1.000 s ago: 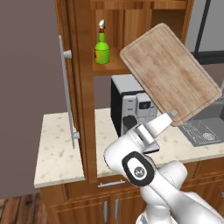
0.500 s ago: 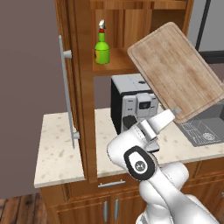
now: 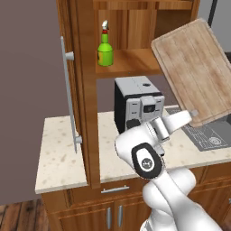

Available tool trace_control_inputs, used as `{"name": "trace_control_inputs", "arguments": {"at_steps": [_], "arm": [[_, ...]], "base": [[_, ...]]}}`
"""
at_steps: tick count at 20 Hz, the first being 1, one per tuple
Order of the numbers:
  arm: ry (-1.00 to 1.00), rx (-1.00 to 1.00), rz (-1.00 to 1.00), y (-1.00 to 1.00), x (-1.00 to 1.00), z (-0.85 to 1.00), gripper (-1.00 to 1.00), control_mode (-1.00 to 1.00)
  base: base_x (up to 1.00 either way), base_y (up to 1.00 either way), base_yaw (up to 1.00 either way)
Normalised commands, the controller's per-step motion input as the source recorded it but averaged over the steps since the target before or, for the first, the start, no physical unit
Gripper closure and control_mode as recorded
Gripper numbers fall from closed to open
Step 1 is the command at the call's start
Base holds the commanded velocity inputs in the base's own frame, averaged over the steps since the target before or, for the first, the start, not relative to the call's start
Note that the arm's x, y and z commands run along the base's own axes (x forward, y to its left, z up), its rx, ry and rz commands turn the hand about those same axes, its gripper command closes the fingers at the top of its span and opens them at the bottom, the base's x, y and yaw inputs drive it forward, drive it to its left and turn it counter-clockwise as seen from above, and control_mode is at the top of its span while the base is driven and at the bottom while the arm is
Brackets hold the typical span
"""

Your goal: Move the cutting board and knife to the sink. Then move spray from the cabinet to the counter.

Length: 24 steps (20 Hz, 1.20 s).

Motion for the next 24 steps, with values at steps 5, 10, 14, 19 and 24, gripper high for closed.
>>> {"name": "trace_control_inputs", "arguments": {"at_steps": [5,10,14,19,24], "arm": [[0.00,0.04,-0.02,-0.61,-0.38,0.00,1.00,1.00],[0.00,0.00,0.00,0.00,0.00,0.00,1.00,1.00],[0.00,0.00,0.00,0.00,0.00,0.00,1.00,1.00],[0.00,0.00,0.00,0.00,0.00,0.00,1.00,1.00],[0.00,0.00,0.00,0.00,0.00,0.00,1.00,1.00]], "base": [[-0.10,-0.16,0.00],[-0.57,-0.76,-0.04],[-0.62,-0.63,-0.04],[-0.57,-0.62,-0.02],[-0.26,-0.67,0.00]]}}
